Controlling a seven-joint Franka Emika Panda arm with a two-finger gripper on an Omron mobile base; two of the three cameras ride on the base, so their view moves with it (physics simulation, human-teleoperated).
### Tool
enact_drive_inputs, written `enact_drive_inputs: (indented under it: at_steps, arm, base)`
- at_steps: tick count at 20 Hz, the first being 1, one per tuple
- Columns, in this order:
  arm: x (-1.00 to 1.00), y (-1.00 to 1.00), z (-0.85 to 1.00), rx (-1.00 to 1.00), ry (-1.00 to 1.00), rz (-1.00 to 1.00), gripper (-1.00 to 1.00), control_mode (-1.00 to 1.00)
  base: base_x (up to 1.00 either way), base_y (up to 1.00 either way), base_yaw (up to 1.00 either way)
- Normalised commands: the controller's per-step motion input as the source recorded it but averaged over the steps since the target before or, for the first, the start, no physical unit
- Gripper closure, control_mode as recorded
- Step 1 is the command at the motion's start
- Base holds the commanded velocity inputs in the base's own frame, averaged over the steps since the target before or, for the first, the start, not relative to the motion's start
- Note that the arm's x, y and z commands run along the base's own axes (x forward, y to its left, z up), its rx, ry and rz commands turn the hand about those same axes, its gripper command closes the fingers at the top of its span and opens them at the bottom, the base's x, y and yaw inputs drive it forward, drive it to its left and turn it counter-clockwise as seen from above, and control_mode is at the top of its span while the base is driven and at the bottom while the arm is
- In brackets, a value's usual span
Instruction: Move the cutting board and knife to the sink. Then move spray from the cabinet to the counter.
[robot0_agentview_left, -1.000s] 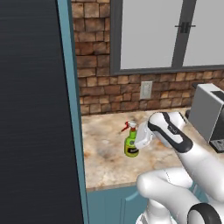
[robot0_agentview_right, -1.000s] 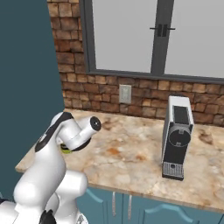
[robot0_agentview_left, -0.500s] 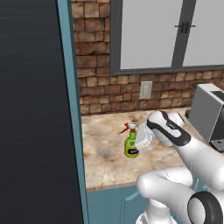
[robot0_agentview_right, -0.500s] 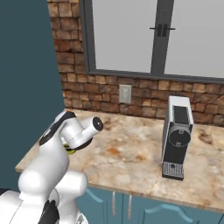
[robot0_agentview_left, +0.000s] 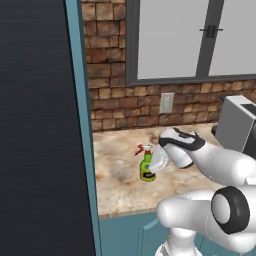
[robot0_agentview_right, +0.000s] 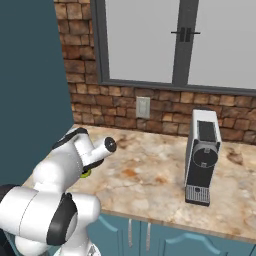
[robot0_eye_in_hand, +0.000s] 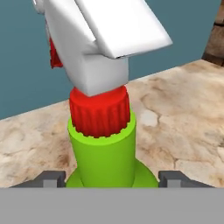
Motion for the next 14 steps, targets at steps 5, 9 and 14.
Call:
enact_drive_inputs:
  at_steps: [5, 9, 14]
  arm:
    - [0.15, 0.0, -0.19, 0.0, -0.02, -0.01, 1.0, -1.0]
    - [0.08, 0.0, -0.23, 0.0, -0.04, 0.0, 1.0, -1.0]
    - [-0.06, 0.0, 0.0, 0.0, -0.03, 0.0, 1.0, -1.0]
  base:
    - [0.0, 0.0, 0.0]
    - [0.0, 0.0, 0.0]
    - [0.0, 0.0, 0.0]
